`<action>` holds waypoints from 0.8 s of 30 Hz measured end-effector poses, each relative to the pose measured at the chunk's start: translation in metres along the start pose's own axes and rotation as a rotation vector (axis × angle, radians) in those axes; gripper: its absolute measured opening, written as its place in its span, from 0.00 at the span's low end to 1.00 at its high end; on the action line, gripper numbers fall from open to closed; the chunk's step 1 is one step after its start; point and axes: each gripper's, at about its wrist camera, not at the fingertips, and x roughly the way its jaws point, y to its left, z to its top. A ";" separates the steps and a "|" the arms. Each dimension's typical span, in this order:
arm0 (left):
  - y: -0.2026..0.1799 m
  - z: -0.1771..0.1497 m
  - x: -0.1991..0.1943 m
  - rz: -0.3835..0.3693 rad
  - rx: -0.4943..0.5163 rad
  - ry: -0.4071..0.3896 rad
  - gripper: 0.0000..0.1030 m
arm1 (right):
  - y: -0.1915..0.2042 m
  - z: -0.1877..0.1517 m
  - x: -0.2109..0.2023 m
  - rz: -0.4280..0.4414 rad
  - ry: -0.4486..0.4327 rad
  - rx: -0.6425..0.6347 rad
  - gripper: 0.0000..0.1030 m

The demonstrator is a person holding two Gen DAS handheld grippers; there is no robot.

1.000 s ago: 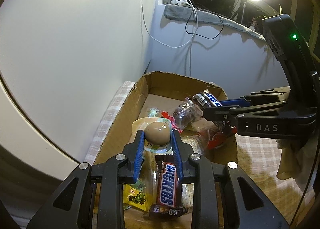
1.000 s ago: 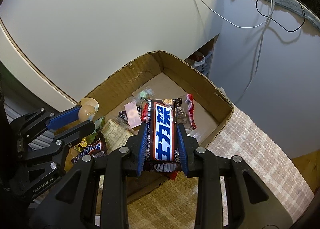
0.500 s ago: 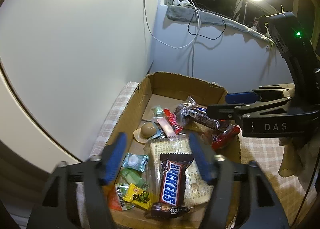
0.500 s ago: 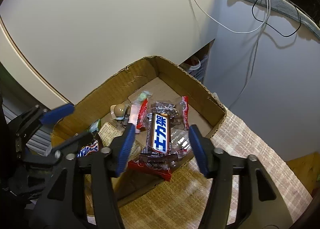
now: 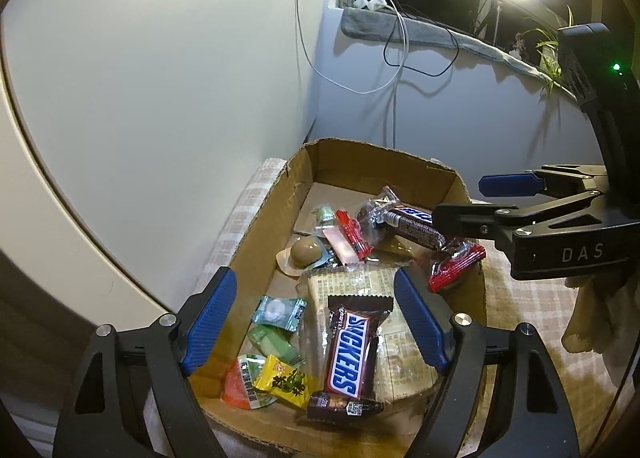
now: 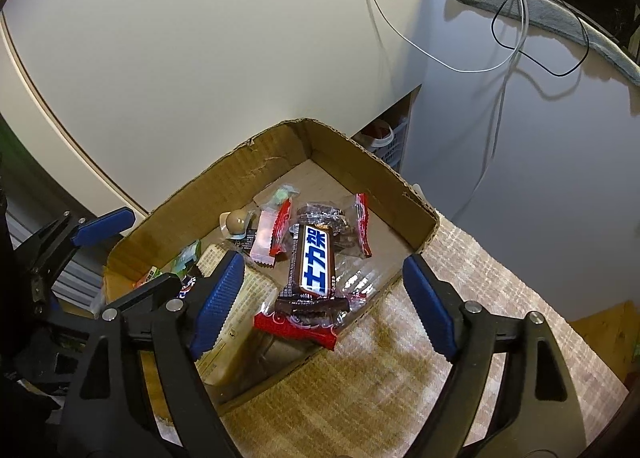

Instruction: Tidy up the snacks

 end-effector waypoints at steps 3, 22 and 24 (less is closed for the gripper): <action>-0.001 -0.001 -0.003 -0.002 0.000 -0.004 0.79 | 0.001 -0.002 -0.003 -0.002 -0.006 0.000 0.82; -0.007 -0.011 -0.026 -0.014 -0.017 -0.031 0.79 | 0.018 -0.027 -0.035 -0.026 -0.080 -0.006 0.82; -0.007 -0.014 -0.028 -0.015 -0.020 -0.035 0.79 | 0.022 -0.031 -0.039 -0.037 -0.091 -0.005 0.82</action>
